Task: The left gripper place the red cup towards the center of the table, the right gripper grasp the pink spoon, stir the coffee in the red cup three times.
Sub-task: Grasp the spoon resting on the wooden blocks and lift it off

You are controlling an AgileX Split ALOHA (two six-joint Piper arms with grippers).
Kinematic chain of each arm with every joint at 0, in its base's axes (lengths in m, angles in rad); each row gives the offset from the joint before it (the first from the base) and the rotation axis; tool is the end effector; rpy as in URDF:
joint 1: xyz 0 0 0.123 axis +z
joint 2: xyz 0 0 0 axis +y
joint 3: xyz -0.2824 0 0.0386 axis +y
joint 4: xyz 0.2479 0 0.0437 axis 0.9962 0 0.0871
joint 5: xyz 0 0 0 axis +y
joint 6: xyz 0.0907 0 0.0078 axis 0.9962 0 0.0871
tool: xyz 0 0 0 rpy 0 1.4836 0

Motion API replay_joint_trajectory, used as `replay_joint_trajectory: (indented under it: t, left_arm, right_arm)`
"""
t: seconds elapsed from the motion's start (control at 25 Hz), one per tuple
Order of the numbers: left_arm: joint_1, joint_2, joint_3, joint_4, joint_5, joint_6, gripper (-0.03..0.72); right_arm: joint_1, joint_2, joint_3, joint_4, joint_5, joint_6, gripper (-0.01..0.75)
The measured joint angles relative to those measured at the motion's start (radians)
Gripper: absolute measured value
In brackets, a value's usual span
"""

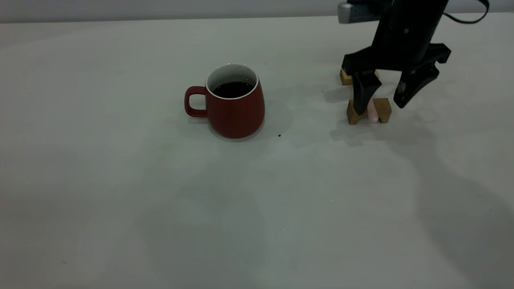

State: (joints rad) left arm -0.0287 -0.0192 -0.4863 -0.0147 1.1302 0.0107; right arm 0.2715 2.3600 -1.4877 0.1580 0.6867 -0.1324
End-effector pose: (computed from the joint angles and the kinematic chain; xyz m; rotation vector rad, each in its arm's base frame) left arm -0.0093 -0.0009 0.2677 0.0429 2.1079 -0.0286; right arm 0.4117 0.1241 0.0427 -0.4349 3.0145 0.1719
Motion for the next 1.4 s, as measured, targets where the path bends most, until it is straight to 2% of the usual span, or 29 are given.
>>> replay_joint_trajectory:
  t: [0.6,0.72,0.88,1.16,1.2,1.28,1.4]
  left_arm:
    - [0.000,0.000,0.000,0.000,0.000,0.000,0.299]
    - [0.000,0.000,0.000,0.000,0.000,0.000,0.299]
    - [0.000,0.000,0.000,0.000,0.000,0.000,0.299]
    - [0.000,0.000,0.000,0.000,0.000,0.000,0.299]
    - [0.000,0.000,0.000,0.000,0.000,0.000,0.299]
    - [0.000,0.000,0.000,0.000,0.000,0.000,0.299]
    - [0.000,0.000,0.000,0.000,0.000,0.000,0.299]
  right_arm:
    - [0.000,0.053,-0.002,0.000,-0.045,0.008,0.693]
    - [0.000,0.062,-0.002,0.000,-0.047,0.012,0.663]
    - [0.000,0.063,-0.002,-0.003,-0.053,0.015,0.528]
    - [0.000,0.063,-0.002,-0.009,-0.065,0.017,0.176]
    - [0.000,0.061,-0.002,-0.013,-0.064,0.018,0.144]
    - [-0.001,0.054,-0.005,-0.028,-0.046,0.018,0.145]
    - [-0.001,0.017,-0.029,-0.049,0.044,0.028,0.145]
